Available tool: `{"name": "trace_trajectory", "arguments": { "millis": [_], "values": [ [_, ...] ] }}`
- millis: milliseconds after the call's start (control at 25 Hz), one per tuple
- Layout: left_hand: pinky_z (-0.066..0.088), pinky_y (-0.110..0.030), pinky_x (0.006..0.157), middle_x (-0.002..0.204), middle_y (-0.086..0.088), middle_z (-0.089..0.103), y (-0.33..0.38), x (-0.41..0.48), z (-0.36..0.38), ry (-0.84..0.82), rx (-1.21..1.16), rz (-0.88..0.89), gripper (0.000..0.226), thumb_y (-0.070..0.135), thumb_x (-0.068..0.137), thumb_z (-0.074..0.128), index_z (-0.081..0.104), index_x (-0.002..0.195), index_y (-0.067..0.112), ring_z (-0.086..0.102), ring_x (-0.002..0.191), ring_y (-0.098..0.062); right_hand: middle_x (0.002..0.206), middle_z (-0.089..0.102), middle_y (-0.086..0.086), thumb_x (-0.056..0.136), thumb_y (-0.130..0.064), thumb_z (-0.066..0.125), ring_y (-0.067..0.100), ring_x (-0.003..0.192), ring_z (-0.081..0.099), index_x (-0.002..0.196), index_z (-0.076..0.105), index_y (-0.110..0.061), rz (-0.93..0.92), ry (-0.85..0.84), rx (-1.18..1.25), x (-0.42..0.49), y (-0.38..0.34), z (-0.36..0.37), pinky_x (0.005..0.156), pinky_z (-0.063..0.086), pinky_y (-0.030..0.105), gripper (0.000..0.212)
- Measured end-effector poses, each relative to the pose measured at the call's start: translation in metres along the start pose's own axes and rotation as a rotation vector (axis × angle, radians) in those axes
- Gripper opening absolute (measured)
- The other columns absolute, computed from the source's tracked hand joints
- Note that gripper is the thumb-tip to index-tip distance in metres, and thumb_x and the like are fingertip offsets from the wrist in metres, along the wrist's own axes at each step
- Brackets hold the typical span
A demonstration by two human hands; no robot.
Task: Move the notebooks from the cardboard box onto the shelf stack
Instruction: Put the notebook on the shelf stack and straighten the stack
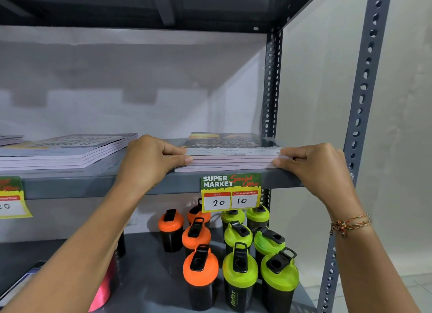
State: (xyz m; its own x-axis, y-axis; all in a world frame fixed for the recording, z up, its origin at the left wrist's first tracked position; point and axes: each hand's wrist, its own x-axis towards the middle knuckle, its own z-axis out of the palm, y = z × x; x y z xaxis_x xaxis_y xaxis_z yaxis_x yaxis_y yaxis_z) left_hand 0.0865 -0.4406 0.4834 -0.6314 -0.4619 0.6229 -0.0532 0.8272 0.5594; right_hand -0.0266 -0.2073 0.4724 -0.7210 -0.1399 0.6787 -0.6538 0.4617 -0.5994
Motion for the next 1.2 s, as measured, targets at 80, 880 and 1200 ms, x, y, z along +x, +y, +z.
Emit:
{"name": "trace_trajectory", "arguments": {
  "millis": [80, 880, 1200],
  "values": [
    [0.035, -0.003, 0.065, 0.111, 0.003, 0.073, -0.001, 0.000, 0.000, 0.004, 0.005, 0.015, 0.030, 0.027, 0.075, 0.076, 0.075, 0.101, 0.012, 0.051, 0.071, 0.011, 0.108, 0.073, 0.007, 0.080, -0.023, 0.072, 0.018, 0.107, 0.062, 0.101, 0.072, -0.009, -0.001, -0.003, 0.017, 0.001, 0.001, 0.000, 0.086, 0.039, 0.018, 0.026],
    [0.034, -0.015, 0.084, 0.113, 0.000, 0.073, 0.008, -0.015, -0.002, 0.118, 0.024, -0.025, 0.032, 0.030, 0.077, 0.075, 0.074, 0.103, 0.012, 0.058, 0.107, -0.006, 0.104, 0.073, 0.014, 0.076, -0.022, 0.076, 0.022, 0.097, 0.063, 0.103, 0.071, -0.009, 0.005, -0.003, -0.016, -0.002, -0.001, 0.000, 0.080, 0.040, 0.020, 0.030],
    [0.035, -0.016, 0.089, 0.111, 0.002, 0.073, 0.004, -0.014, -0.002, 0.108, 0.028, -0.034, 0.031, 0.031, 0.076, 0.075, 0.075, 0.101, 0.013, 0.057, 0.113, -0.009, 0.101, 0.074, 0.013, 0.075, -0.023, 0.076, 0.013, 0.086, 0.056, 0.103, 0.071, -0.010, 0.012, -0.022, -0.008, -0.001, 0.000, 0.000, 0.075, 0.039, 0.021, 0.031]
  ]
}}
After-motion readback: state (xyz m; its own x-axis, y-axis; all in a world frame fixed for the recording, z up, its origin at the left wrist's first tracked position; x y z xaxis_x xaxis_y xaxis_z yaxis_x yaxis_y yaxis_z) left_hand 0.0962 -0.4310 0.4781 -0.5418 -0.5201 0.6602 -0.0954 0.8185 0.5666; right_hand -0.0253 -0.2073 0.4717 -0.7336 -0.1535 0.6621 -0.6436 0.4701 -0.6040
